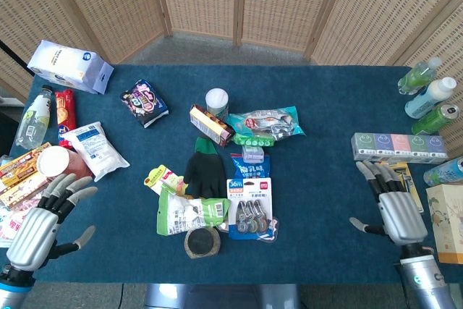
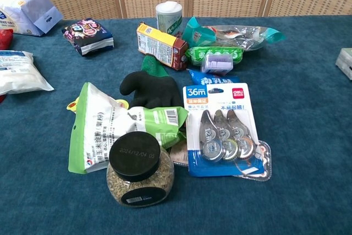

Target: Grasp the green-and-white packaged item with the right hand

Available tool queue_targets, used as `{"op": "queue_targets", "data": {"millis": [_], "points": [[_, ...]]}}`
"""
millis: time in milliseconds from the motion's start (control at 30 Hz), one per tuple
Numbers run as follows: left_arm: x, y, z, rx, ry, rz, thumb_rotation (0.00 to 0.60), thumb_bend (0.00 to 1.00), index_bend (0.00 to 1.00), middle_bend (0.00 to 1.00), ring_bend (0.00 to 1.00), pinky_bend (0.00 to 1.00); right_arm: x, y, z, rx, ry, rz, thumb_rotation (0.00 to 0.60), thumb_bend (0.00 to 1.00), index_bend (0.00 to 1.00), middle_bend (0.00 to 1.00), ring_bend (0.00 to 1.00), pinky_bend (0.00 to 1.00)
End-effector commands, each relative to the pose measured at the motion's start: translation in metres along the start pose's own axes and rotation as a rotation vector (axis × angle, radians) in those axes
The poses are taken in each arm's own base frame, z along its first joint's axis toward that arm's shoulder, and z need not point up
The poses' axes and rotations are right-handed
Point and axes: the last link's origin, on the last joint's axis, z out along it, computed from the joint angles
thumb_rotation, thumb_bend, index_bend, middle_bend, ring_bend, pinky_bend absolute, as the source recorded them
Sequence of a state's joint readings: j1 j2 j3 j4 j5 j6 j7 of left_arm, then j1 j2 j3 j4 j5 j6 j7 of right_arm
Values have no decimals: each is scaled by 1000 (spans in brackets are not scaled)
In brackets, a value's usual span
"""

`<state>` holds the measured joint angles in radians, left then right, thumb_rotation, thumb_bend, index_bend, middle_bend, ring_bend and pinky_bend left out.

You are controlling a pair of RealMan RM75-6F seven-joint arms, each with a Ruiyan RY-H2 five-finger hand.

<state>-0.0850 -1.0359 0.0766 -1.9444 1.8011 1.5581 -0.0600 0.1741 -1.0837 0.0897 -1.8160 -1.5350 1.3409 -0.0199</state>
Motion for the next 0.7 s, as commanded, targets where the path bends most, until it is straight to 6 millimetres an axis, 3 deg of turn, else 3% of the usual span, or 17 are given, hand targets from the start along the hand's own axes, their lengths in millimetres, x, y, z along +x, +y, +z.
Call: {"op": "queue_targets", "data": {"millis": [33, 367, 700], "points": [[2, 4, 0, -13, 2, -20, 600, 365, 202, 174, 96, 0, 1, -21, 31, 83, -25, 27, 600, 143, 0, 0, 0, 0], [0, 9, -4, -20, -15, -65, 600, 365, 199, 174, 95, 0, -4, -50, 115, 173, -93, -3, 600, 143, 0, 0, 0, 0], [-3, 12, -8, -15, -23, -55, 600, 364, 187, 161, 94, 0, -18, -64, 172, 223, -124, -34, 600, 144, 0, 0, 0, 0]]}}
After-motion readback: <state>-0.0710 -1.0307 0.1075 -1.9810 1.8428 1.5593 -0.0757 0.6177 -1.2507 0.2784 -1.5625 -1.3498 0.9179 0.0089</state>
